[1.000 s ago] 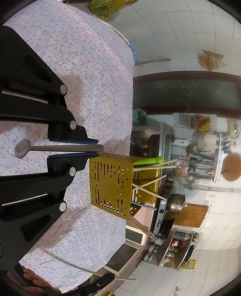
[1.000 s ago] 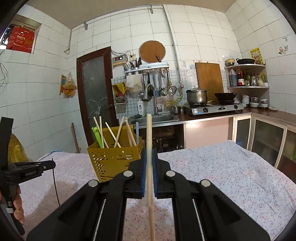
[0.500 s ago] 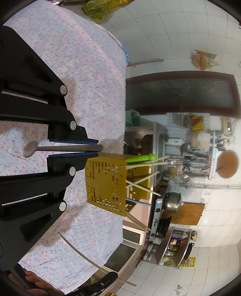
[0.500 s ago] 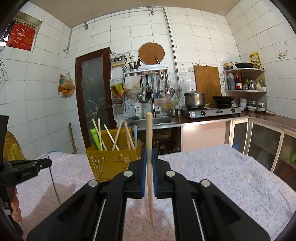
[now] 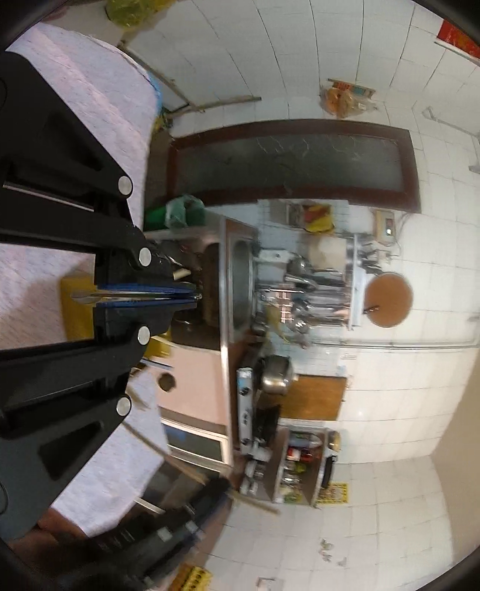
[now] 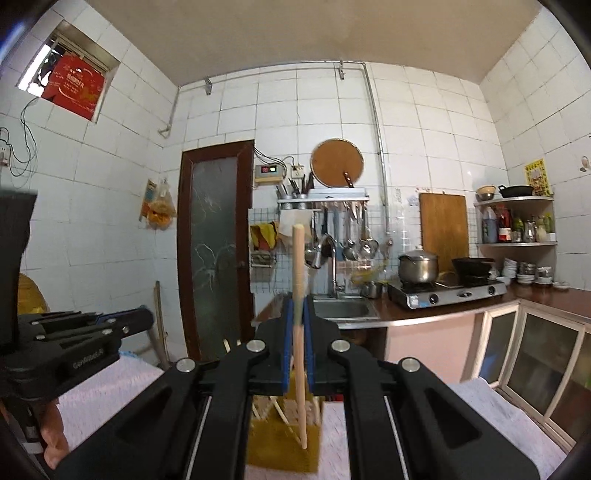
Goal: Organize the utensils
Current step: 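Lower the metal spoon into the holder with the left tool while the right tool lowers the chopstick in, then open both tools to release the spoon and chopstick, then withdraw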
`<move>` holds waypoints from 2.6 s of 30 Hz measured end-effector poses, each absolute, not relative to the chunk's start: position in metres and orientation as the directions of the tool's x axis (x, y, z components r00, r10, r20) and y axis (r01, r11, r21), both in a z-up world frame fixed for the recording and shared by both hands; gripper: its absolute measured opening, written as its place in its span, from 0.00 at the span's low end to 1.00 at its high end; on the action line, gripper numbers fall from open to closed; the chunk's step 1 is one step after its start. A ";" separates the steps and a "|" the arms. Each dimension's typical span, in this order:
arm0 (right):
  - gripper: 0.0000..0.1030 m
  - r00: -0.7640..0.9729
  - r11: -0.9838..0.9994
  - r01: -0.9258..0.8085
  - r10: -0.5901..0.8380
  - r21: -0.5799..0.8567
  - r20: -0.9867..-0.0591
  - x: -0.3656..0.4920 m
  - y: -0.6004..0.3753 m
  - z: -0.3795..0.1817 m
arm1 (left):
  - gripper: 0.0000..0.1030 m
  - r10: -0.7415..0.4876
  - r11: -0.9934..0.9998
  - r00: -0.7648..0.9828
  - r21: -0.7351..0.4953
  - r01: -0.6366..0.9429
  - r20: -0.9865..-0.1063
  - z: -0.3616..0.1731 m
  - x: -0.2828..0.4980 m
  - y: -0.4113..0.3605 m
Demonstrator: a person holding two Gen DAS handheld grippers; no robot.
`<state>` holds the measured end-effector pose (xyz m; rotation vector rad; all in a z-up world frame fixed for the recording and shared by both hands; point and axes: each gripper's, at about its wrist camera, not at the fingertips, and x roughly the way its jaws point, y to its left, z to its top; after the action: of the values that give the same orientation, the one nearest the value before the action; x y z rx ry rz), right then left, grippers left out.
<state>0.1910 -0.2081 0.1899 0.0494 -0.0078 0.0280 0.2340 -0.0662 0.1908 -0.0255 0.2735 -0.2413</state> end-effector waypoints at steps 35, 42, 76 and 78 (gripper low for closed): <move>0.92 0.958 0.998 0.055 -0.042 0.039 -0.284 0.214 -0.246 0.148 | 0.95 -0.082 0.996 0.935 -0.005 0.086 -0.346 0.125 0.235 -0.023; 0.96 0.943 0.998 0.034 -0.013 0.058 -0.333 0.137 -0.233 0.099 | 0.95 -0.064 0.998 0.912 -0.011 0.066 -0.404 0.079 0.161 -0.004; 0.96 0.967 0.999 0.037 -0.045 -0.035 -0.250 0.056 -0.184 0.029 | 0.95 -0.055 0.997 0.955 0.031 0.067 -0.292 0.003 0.077 0.001; 0.96 0.968 0.999 0.038 -0.045 -0.034 -0.246 0.055 -0.185 0.029 | 0.95 -0.058 0.997 0.955 0.030 0.069 -0.291 0.003 0.076 0.002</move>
<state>0.0546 -0.1849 0.0293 -0.0286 0.2493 -0.0418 0.0765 0.0018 0.0033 0.0399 0.2943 -0.0645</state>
